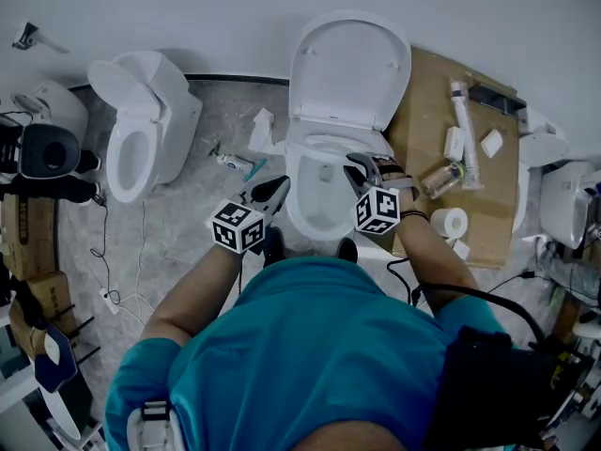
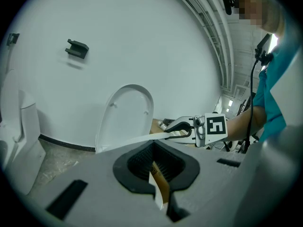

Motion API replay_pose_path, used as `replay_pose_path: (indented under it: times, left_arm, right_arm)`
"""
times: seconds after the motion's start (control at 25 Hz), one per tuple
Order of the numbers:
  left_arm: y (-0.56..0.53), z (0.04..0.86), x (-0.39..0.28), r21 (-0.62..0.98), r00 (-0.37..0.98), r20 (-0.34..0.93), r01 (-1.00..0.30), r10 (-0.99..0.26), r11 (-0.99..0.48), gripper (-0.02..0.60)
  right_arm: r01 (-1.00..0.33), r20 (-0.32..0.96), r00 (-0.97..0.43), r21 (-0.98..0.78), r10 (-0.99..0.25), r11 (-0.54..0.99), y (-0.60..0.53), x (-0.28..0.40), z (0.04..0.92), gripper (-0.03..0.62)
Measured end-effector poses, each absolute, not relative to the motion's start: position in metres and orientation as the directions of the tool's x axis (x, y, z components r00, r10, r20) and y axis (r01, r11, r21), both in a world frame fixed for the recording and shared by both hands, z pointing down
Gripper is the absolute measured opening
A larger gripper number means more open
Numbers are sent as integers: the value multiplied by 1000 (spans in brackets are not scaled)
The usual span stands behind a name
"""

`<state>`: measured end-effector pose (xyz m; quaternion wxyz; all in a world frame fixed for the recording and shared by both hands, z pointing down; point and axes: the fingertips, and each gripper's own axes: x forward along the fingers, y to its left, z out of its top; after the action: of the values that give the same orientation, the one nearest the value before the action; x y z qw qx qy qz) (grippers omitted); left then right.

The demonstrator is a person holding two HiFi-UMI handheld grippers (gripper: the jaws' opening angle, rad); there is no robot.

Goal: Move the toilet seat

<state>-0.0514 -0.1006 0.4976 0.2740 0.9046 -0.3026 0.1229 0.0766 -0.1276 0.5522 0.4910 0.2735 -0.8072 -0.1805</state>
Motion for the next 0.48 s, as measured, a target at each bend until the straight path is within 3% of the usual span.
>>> replay_pose_path:
  times: [0.48]
  left_arm:
    - [-105, 494, -55, 413, 784, 384, -618, -487, -669, 3]
  right_arm:
    - [-277, 676, -364, 578, -640, 768, -151, 80, 541, 84]
